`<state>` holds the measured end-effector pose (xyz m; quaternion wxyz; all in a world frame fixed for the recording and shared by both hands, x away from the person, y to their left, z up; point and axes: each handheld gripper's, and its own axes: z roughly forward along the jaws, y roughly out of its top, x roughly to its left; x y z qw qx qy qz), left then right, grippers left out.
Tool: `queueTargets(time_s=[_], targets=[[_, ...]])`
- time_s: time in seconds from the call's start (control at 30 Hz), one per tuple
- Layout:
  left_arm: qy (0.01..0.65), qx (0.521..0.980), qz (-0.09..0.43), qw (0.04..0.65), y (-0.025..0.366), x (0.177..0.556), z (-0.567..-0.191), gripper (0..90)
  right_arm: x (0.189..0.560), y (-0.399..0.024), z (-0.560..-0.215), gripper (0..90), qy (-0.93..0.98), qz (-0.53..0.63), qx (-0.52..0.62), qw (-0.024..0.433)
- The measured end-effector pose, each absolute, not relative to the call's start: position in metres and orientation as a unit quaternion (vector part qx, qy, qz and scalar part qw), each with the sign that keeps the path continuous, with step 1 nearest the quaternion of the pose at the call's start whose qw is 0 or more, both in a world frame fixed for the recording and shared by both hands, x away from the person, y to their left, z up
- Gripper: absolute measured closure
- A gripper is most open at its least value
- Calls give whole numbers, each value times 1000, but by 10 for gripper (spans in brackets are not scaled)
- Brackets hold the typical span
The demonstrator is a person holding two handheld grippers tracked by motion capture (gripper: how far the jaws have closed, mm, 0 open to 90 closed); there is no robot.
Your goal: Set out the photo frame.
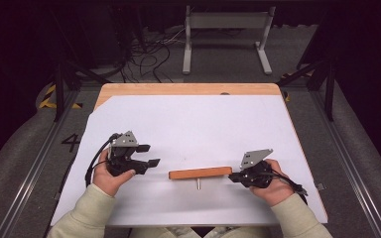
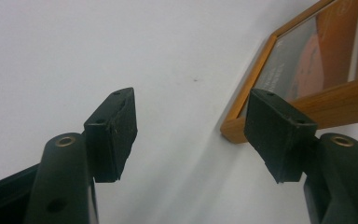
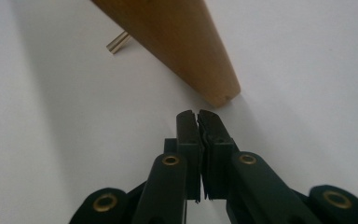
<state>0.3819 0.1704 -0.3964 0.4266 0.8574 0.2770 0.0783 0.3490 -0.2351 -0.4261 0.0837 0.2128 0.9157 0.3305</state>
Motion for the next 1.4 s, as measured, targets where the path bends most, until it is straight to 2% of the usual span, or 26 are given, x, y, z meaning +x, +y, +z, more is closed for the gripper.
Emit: queueTargets(time_s=[0.27, 0.47, 0.77, 1.07, 1.4], targets=[[280, 861, 80, 416, 166, 386, -402, 346, 351, -221, -435, 894, 918, 333, 201, 73], [281, 861, 78, 416, 166, 387, -406, 379, 354, -221, -439, 900, 914, 339, 210, 77], [280, 862, 77, 415, 166, 386, -407, 383, 361, -217, -440, 900, 911, 337, 221, 93], [278, 862, 77, 416, 168, 384, -409, 398, 381, -215, -438, 900, 897, 353, 247, 94], [288, 860, 74, 415, 175, 381, -414, 455, 408, -202, -435, 900, 891, 363, 257, 96]])
